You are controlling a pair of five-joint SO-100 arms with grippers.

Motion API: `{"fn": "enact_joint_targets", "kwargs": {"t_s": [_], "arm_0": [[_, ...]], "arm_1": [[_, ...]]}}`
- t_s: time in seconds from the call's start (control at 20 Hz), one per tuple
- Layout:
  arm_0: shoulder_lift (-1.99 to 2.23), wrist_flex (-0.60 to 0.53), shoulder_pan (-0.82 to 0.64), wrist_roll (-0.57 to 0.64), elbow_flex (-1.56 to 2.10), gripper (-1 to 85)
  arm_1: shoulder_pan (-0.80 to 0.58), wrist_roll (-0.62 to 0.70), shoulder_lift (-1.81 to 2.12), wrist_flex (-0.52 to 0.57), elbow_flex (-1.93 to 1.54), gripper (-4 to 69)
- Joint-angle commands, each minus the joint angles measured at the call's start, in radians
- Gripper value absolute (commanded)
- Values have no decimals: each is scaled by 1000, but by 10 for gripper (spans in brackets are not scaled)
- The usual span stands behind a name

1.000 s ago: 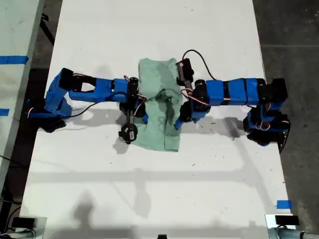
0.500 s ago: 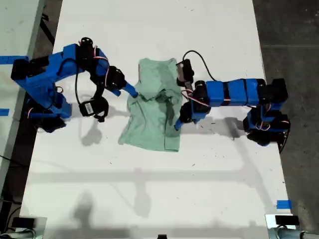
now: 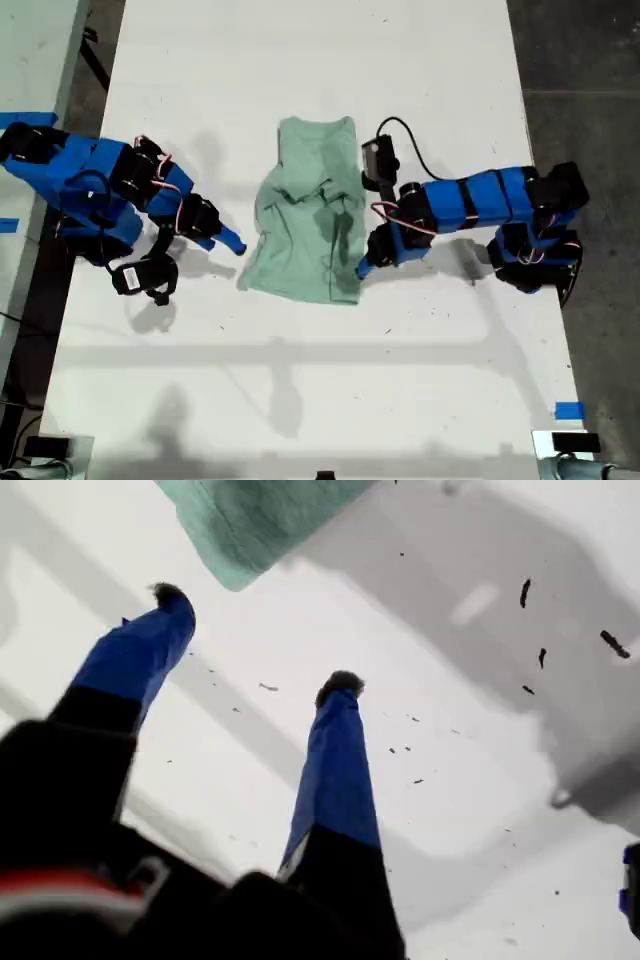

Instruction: Fold tshirt

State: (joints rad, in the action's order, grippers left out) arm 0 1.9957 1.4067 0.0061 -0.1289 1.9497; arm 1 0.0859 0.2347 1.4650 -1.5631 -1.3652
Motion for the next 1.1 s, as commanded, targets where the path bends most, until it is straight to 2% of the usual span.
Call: {"fn": "enact_joint_targets", "kwargs": {"t_s": [0.0,0.1,0.55,0.8,0.95,1.05], "arm_0": [[28,-135,31,-35,48,249],[-21,-210,49,-40,77,253],[-379,-391,63,-12,74,250],[-509,-454,77,20,6,226],[-638,-449,74,69,-106,217],[-729,-445,67,118,-186,157]], "arm_1": [[34,-43,8,61,83,305],[38,-52,-51,69,123,318],[17,-38,-258,189,161,322],[6,-18,-396,207,261,318],[2,-8,-451,219,301,306],[-2,3,-476,229,302,262]]}}
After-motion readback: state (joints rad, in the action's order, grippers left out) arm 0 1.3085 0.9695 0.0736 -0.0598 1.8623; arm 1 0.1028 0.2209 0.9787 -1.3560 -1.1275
